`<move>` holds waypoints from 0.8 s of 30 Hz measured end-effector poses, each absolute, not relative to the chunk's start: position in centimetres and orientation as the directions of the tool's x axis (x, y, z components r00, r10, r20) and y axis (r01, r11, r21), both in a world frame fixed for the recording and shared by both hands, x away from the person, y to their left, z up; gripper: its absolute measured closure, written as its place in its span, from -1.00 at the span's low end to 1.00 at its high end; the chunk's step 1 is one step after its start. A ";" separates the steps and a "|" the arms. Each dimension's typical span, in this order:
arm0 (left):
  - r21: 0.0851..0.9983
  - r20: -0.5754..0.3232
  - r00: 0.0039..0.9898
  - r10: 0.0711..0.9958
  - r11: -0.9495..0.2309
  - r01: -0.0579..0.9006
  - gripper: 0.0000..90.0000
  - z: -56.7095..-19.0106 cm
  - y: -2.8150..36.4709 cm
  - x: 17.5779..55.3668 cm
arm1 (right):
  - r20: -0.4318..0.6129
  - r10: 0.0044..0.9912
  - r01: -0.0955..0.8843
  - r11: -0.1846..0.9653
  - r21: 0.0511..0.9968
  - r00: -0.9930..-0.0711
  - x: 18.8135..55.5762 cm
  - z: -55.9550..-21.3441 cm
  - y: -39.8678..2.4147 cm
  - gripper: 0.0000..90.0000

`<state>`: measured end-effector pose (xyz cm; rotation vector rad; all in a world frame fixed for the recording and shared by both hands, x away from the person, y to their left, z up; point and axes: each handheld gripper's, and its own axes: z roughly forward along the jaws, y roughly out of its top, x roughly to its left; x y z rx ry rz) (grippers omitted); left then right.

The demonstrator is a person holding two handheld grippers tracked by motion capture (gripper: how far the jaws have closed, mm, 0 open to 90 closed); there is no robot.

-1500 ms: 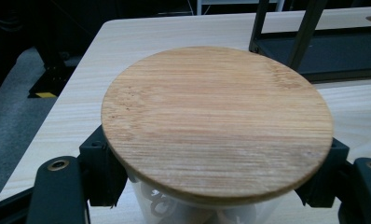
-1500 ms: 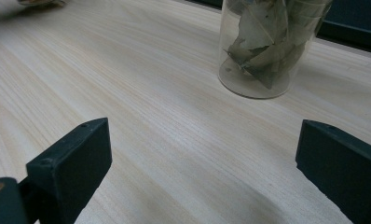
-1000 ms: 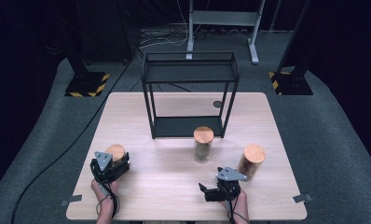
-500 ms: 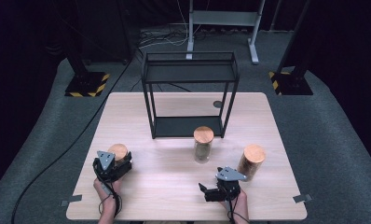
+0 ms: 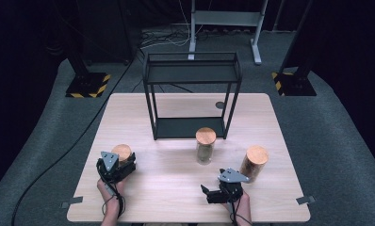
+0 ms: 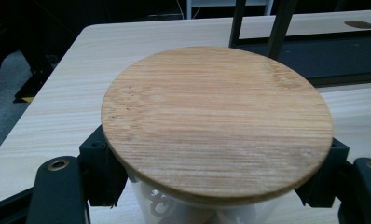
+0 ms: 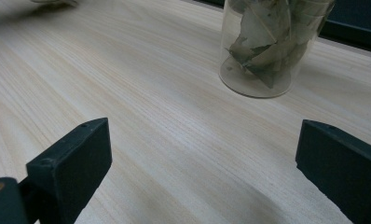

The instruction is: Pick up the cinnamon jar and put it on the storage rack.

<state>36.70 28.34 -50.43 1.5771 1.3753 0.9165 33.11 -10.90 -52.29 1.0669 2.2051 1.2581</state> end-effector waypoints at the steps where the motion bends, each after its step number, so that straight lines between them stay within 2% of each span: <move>1: 0.922 0.005 0.136 0.991 -0.057 0.384 -0.45 -50.4 28.3 36.7 | 0.036 0.770 0.424 0.311 0.851 -0.636 33.1 -52.3 -10.9 -0.94; 24: 0.925 0.005 0.163 0.987 -0.067 0.373 -0.45 -49.9 27.0 37.3 | 0.033 0.774 0.425 0.311 0.850 -0.632 33.1 -52.3 -10.9 -0.96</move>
